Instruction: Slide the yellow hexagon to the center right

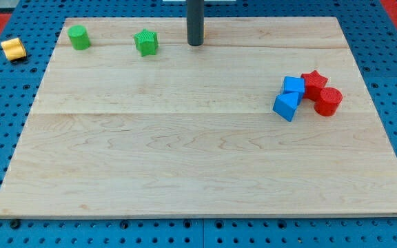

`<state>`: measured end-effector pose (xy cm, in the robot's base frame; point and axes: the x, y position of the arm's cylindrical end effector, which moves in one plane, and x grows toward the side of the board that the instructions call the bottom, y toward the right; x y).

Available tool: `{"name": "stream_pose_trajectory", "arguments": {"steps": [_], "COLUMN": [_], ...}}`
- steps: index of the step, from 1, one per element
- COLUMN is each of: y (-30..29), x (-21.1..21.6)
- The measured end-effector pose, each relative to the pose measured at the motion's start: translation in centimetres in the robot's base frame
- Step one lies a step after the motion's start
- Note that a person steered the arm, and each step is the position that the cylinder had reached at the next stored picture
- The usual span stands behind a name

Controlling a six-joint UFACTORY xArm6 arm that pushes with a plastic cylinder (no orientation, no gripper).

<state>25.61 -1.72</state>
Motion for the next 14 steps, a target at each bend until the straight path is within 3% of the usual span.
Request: {"name": "stream_pose_trajectory", "arguments": {"steps": [2,3,4,5,6,7,8,9,10,11,12,13,14], "y": [-3.6,-4.2,4.8,15.7,17.9,8.9,9.2,13.2,18.6,19.1,16.9,21.4,23.3], "x": [-6.2,-6.4,-5.8,-1.2,-0.3,-0.3,-4.1,-6.4,-2.9,4.7,0.4,-2.5,2.8]}}
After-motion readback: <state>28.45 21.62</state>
